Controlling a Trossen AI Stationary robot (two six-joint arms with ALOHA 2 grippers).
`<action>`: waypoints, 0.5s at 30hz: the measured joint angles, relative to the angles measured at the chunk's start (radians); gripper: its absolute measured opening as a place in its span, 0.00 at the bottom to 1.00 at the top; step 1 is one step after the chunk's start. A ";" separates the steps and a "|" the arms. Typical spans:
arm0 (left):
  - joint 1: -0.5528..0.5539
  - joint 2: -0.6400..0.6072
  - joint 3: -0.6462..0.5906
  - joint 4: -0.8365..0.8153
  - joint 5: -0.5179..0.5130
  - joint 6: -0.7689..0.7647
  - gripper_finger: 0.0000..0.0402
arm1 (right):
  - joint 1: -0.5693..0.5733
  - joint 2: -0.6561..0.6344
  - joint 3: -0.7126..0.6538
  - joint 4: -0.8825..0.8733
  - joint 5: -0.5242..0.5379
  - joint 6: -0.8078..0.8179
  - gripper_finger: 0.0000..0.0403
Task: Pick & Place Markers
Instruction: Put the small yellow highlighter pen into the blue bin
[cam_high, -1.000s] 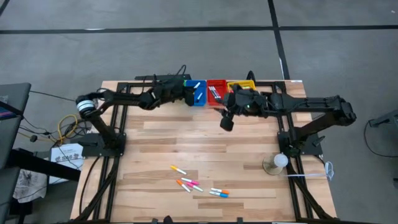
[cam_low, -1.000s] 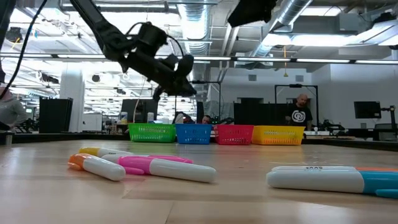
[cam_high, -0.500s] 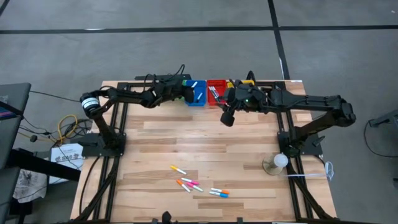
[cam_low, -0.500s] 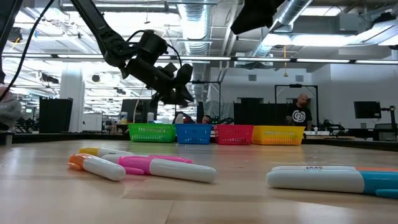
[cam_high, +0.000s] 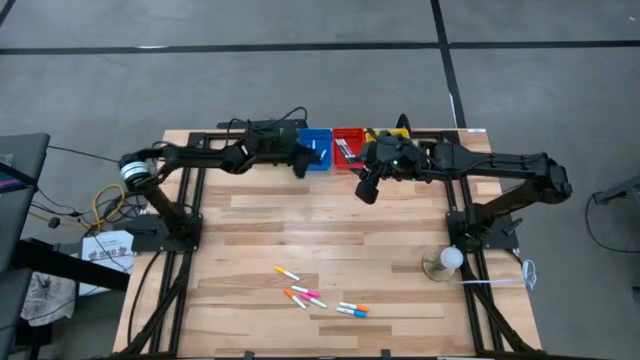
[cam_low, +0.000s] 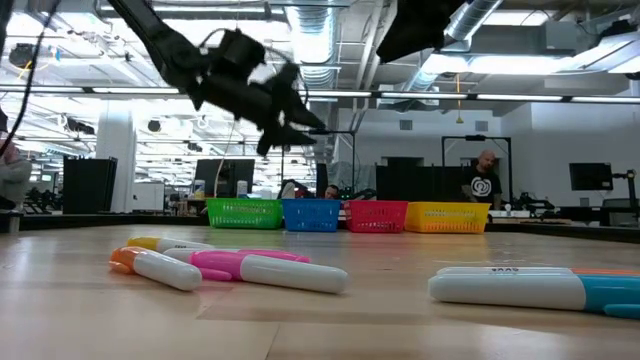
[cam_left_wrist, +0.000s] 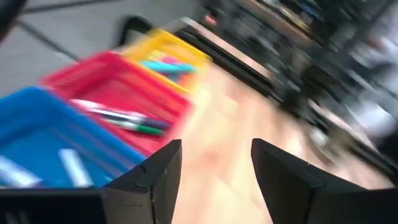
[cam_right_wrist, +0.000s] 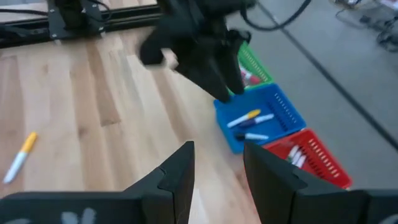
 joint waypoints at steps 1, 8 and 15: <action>-0.013 -0.030 0.000 -0.048 0.031 0.033 0.47 | 0.011 0.000 0.000 -0.012 0.000 0.016 0.32; -0.176 -0.297 0.000 -0.534 0.060 0.432 0.43 | 0.120 0.000 0.000 -0.040 -0.002 0.047 0.32; -0.396 -0.470 -0.101 -0.649 -0.037 0.510 0.42 | 0.228 0.000 0.000 -0.036 -0.002 0.130 0.32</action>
